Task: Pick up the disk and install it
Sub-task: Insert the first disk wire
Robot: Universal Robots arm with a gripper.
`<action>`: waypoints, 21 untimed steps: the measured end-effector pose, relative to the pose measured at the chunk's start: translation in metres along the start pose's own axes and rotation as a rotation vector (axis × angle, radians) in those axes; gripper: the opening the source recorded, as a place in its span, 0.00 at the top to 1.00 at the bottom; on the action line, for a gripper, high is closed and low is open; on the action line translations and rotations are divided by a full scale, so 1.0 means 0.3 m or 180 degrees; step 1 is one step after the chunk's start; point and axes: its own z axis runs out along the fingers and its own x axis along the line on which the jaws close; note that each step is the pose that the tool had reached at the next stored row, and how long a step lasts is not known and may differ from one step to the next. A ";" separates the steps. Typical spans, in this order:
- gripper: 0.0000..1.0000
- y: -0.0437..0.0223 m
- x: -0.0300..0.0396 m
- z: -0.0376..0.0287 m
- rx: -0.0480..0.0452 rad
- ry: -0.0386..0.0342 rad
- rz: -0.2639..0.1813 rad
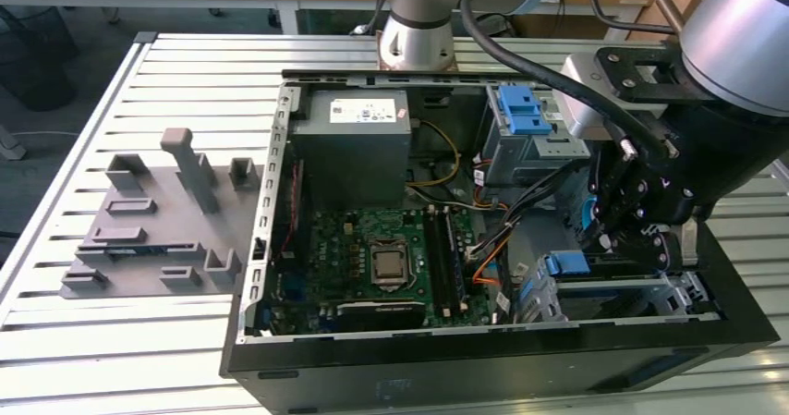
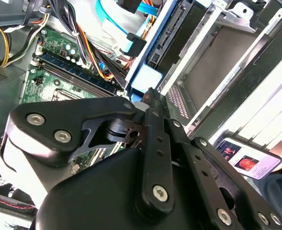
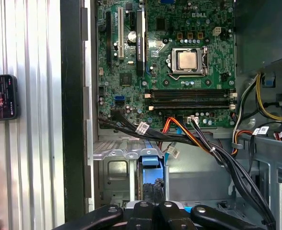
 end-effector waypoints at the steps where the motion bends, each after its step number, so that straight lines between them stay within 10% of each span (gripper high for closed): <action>1: 0.89 -0.001 0.000 0.000 0.0000 0.0000 0.0000; 21: 0.89 -0.029 -0.002 -0.004 0.0000 0.0001 0.0000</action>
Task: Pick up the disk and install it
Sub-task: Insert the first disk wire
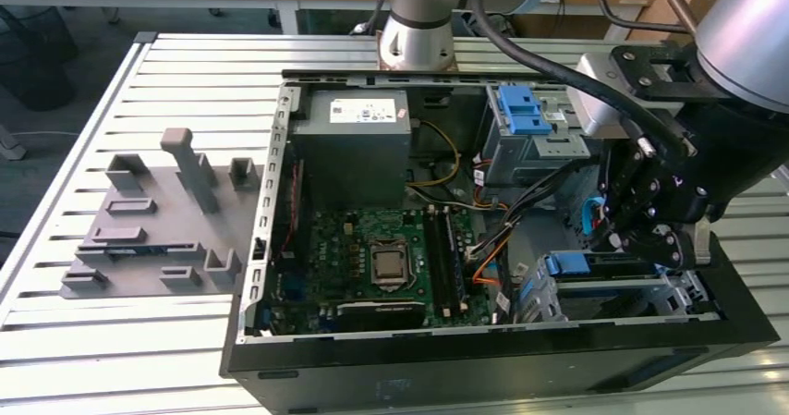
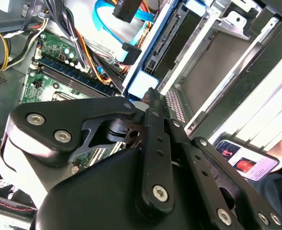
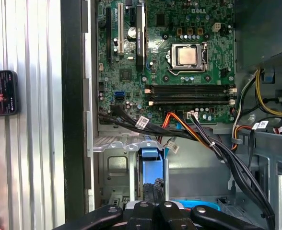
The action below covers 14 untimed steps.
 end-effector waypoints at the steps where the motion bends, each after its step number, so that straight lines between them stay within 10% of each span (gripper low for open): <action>1: 0.89 -0.005 0.000 0.000 0.0000 0.0000 0.0000; 14: 0.89 -0.035 -0.002 0.001 0.0000 -0.0001 0.0000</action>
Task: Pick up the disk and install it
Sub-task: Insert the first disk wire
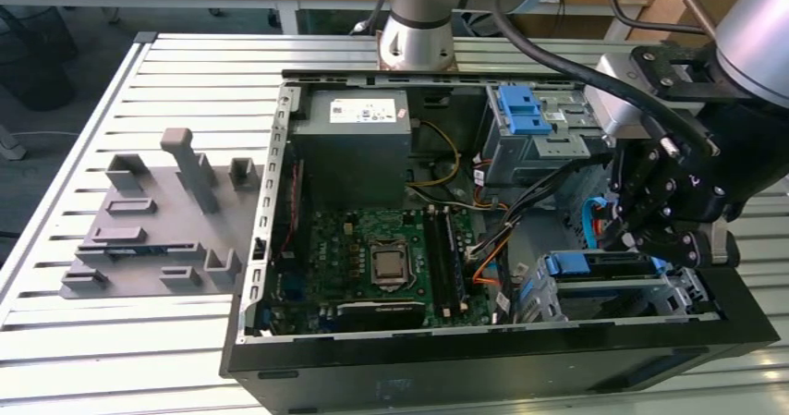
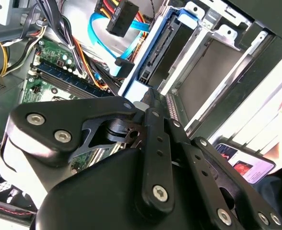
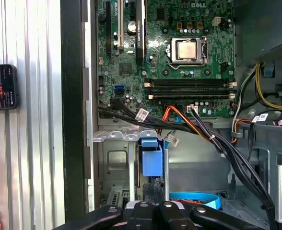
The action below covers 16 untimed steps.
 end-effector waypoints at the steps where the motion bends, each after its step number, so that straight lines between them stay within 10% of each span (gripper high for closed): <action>1: 0.89 -0.002 0.000 0.000 0.0000 0.0000 0.0000; 16: 0.89 -0.031 -0.003 0.000 0.0000 0.0000 0.0000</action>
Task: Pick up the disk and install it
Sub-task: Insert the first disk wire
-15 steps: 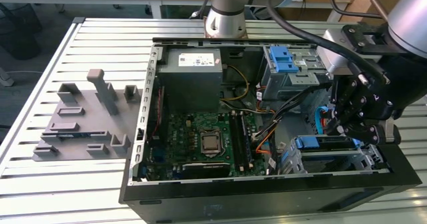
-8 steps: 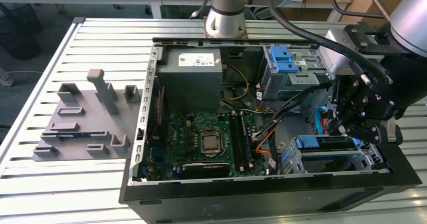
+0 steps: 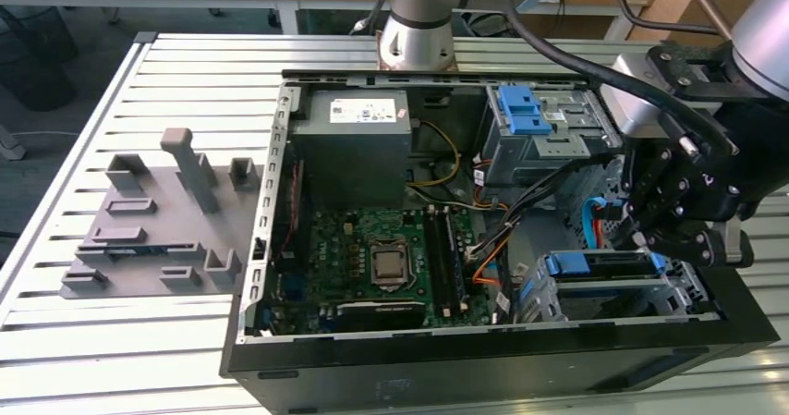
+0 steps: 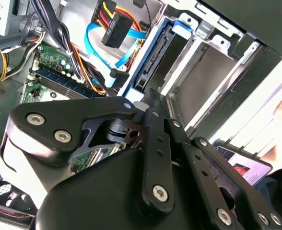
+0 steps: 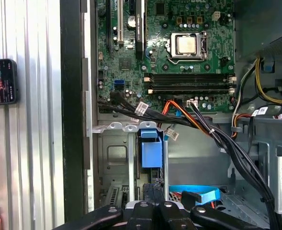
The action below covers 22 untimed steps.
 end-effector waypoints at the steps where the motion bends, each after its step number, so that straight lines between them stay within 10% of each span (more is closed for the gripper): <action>1: 0.89 -0.003 0.000 0.000 0.0000 0.0000 0.0000; 22: 0.89 -0.038 -0.022 0.001 0.0000 0.0000 0.0000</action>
